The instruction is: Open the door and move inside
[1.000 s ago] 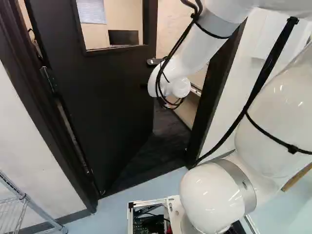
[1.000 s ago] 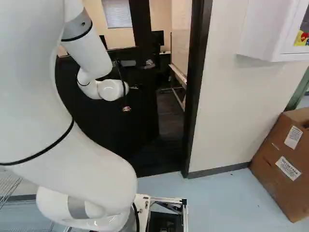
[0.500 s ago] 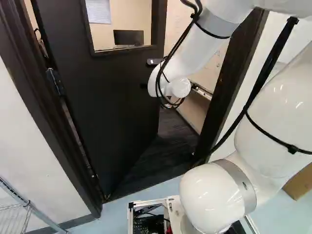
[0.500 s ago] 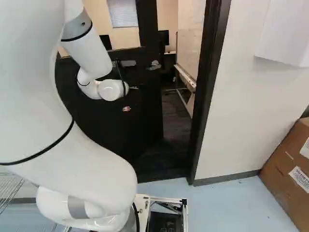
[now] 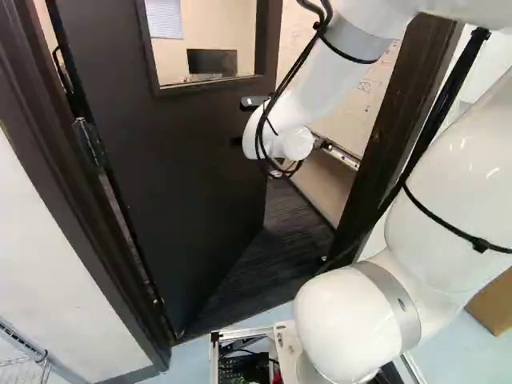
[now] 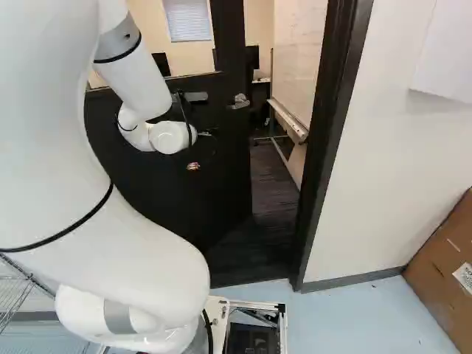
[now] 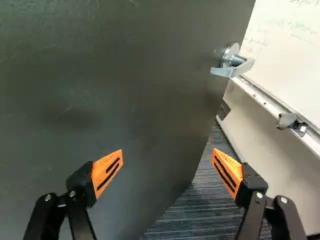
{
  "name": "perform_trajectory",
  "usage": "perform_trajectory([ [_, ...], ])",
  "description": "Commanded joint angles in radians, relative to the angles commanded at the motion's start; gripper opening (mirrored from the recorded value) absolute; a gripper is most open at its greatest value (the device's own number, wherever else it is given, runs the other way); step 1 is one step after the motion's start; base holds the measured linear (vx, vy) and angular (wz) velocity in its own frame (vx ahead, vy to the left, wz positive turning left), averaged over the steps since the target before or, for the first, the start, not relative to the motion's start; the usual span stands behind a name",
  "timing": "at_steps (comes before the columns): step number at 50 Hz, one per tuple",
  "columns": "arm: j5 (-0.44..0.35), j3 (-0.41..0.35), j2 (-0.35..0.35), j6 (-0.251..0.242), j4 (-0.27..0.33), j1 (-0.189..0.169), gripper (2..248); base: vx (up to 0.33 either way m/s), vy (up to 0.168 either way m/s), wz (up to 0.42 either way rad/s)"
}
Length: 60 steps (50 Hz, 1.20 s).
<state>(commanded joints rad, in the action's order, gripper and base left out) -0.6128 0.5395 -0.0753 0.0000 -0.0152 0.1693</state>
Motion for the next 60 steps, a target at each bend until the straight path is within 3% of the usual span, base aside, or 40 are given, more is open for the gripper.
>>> perform_trajectory([
  [34, 0.0, 0.014, 0.014, 0.0, 0.0, 0.006, 247, 0.041, 0.026, -0.006],
  [60, 0.0, 0.072, 0.073, 0.0, 0.0, 0.037, 247, 0.0, 0.0, 0.0],
])
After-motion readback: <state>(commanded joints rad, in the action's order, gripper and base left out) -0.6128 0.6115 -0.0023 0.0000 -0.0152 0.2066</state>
